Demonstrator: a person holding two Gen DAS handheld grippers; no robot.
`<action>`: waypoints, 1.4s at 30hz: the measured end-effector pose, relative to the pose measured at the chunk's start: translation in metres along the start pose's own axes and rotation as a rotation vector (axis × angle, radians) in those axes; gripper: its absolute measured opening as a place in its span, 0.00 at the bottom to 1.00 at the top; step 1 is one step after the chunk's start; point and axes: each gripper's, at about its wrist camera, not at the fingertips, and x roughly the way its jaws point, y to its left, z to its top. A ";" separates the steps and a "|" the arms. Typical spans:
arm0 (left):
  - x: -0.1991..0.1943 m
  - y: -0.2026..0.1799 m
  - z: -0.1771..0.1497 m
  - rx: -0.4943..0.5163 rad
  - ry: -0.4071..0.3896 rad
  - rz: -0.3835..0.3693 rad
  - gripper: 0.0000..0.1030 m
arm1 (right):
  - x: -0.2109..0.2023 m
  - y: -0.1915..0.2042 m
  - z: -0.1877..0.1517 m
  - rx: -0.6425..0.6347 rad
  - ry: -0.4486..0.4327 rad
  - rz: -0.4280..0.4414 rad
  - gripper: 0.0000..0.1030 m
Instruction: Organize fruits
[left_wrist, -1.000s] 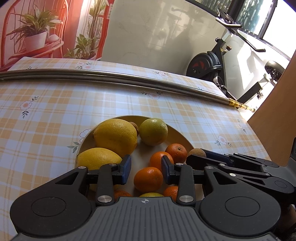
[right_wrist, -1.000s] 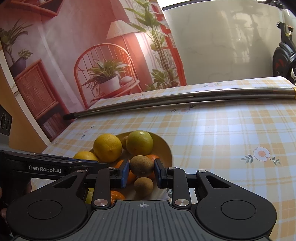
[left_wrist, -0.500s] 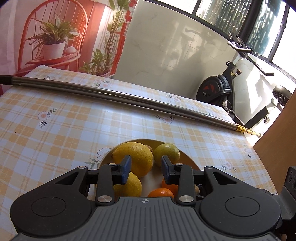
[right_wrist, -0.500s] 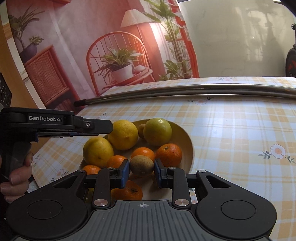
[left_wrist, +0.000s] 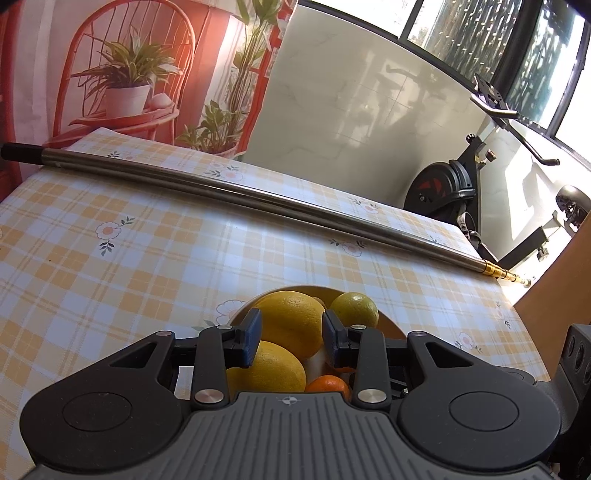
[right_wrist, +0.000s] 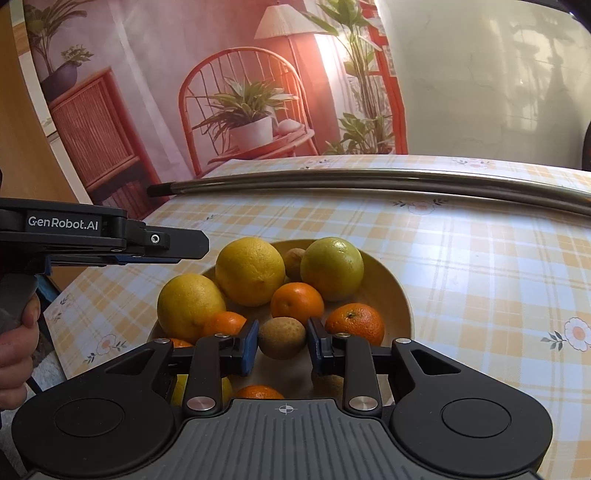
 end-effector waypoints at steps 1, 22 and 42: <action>-0.001 -0.001 -0.001 0.000 -0.001 0.001 0.36 | 0.000 0.000 0.001 -0.001 -0.001 -0.005 0.26; -0.043 -0.016 -0.003 0.134 -0.051 0.082 0.86 | -0.061 0.007 0.013 0.017 -0.071 -0.225 0.62; -0.118 -0.043 0.024 0.244 -0.188 0.059 1.00 | -0.133 0.045 0.032 -0.002 -0.127 -0.332 1.00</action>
